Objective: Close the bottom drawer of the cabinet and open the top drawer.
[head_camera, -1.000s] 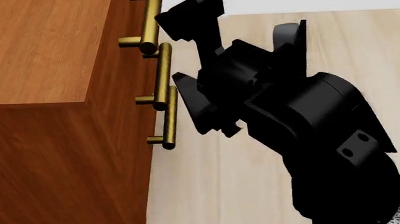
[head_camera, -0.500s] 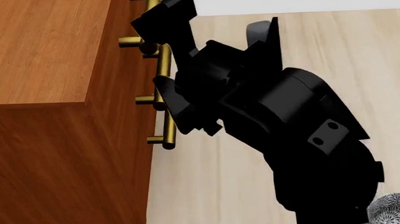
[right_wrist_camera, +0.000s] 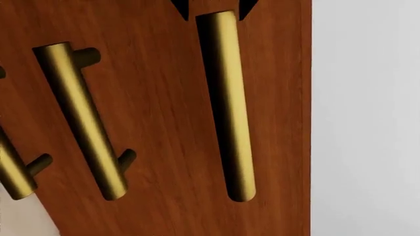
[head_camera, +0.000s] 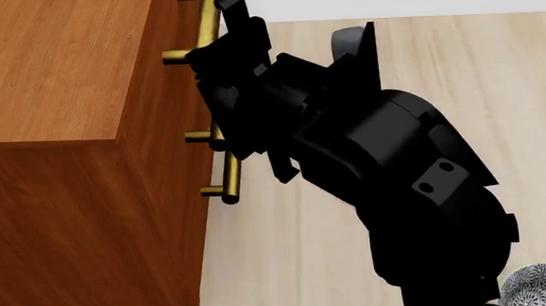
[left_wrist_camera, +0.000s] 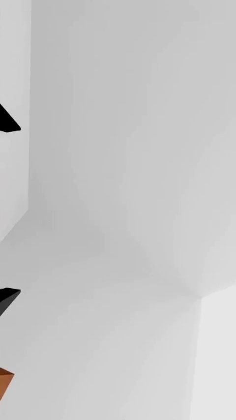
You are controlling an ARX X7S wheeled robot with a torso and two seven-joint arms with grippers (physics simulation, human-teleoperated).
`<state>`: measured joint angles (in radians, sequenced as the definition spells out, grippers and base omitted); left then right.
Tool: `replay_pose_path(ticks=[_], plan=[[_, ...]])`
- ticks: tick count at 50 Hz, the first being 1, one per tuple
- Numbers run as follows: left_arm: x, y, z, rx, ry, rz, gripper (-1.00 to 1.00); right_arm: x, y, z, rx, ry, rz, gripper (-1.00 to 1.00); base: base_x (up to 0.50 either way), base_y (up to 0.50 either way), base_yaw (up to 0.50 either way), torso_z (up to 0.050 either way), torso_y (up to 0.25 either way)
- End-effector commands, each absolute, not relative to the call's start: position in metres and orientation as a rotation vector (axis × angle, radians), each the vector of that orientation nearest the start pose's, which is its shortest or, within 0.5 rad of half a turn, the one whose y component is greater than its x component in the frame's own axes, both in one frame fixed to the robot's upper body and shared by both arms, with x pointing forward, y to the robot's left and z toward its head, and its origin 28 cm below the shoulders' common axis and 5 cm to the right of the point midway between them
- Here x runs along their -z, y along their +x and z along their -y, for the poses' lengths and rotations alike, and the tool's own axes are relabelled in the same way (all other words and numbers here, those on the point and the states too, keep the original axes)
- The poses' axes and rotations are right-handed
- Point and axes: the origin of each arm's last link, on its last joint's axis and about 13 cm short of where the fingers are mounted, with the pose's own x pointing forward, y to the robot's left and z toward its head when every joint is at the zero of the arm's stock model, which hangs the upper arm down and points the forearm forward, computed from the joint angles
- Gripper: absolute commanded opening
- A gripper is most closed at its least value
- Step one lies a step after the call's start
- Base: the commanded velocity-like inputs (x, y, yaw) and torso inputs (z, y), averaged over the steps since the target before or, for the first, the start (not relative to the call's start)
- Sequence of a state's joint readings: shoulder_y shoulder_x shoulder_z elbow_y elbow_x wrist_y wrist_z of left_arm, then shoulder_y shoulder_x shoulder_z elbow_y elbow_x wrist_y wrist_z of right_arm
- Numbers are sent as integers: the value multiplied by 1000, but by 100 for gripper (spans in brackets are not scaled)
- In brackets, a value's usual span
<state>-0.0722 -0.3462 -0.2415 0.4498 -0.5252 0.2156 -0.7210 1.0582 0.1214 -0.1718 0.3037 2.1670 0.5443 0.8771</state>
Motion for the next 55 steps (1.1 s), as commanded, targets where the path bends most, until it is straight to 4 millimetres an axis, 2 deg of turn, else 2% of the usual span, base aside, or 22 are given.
replay_pose_path(ticks=[1,6,7,9,14,15,19,44,46,47,55], plan=[[-163,206,-300,-715,-402,713,100,-296,332,56,-512,1258,-578,-100,12,0,0,0,0],[-163,206,-300,-715,-403,714,100,-298,332,57,-508,1245,-567,-100,0,0,0,0,0],[-156,206,-301,-715,-404,714,100,-298,331,57,-503,1244,-562,-100,0,0,0,0,0],[-162,206,-300,-715,-404,714,100,-297,331,58,-492,1237,-555,-100,6,0,0,0,0],[-163,206,-300,-713,-402,714,100,-295,333,65,-456,1244,-536,-100,2,0,0,0,0],[-155,206,-300,-714,-403,715,100,-295,333,68,-451,1248,-534,-100,0,0,0,0,0],[-163,206,-300,-714,-402,715,100,-298,331,73,-443,1252,-523,-100,0,0,0,0,0],[-163,206,-300,-715,-396,712,100,-312,319,103,-417,1304,-447,-100,2,0,-1,0,0],[-152,205,-300,-714,-398,711,100,-313,319,106,-417,1306,-438,-100,6,0,-1,0,0],[-158,206,-300,-714,-400,711,100,-317,318,107,-417,1298,-431,-100,0,0,0,0,0],[-163,206,-300,-715,-394,708,100,-323,317,116,-407,1306,-410,-100,3,0,0,0,0]])
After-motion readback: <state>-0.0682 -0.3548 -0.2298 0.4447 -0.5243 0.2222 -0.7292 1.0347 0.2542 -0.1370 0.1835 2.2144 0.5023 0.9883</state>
